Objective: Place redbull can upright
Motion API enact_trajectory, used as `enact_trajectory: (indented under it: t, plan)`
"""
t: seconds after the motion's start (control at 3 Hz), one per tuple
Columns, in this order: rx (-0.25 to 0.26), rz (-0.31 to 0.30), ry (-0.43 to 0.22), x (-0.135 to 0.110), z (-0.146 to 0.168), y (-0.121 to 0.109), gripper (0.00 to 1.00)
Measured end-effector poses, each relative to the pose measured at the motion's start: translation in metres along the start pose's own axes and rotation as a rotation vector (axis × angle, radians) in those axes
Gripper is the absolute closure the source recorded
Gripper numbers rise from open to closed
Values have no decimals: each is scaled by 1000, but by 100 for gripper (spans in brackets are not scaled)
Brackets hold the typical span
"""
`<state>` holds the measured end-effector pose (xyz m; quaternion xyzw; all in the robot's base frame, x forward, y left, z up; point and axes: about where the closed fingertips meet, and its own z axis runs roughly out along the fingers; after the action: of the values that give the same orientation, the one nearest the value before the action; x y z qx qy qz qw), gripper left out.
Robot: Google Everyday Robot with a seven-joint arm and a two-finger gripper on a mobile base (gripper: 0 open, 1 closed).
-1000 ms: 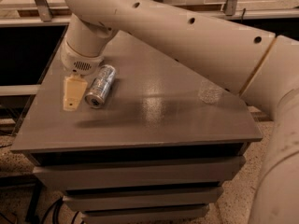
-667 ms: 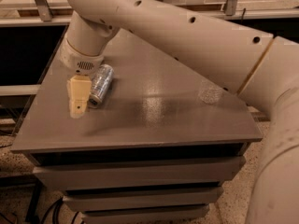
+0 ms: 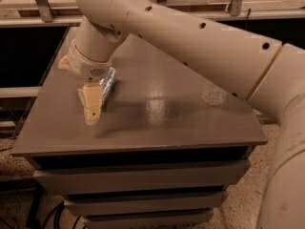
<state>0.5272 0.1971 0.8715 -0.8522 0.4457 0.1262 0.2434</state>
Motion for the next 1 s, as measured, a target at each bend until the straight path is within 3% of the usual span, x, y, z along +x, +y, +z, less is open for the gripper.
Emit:
enact_trajectory:
  t: [0.67, 1.0]
  plan:
    - [-24, -130, 16, 20, 3, 14, 0]
    - [-34, -166, 35, 32, 3, 17, 0]
